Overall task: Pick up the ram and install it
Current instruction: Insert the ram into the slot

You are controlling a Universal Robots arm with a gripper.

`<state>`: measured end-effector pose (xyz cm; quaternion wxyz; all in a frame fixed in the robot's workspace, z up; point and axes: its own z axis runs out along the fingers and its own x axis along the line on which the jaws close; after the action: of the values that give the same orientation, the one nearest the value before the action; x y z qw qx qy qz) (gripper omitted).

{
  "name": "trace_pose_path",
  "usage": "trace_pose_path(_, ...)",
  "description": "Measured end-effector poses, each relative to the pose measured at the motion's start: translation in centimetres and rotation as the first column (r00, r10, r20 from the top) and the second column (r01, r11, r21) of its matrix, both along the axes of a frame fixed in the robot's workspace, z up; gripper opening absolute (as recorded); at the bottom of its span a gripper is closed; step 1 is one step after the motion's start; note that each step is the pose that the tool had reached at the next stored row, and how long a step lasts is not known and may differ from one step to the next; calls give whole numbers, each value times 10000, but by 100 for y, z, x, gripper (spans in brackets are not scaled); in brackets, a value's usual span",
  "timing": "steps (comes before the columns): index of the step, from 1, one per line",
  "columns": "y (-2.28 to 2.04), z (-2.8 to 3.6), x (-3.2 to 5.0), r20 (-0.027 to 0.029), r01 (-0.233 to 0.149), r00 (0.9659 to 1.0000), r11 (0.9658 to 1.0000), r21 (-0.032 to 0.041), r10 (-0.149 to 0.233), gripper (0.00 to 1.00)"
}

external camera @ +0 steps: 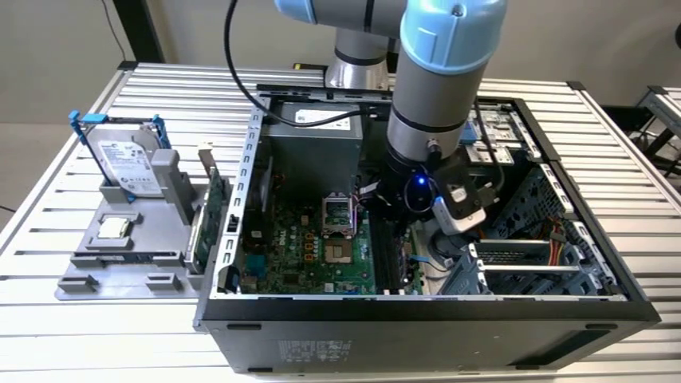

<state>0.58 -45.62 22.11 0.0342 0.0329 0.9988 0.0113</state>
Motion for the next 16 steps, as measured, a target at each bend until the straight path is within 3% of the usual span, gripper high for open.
trace_pose_path(9,0,-28,0,-2,4,10000,10000,0,-4,0)
trace_pose_path(16,0,-28,-2,-47,-242,9997,9997,2,242,0)
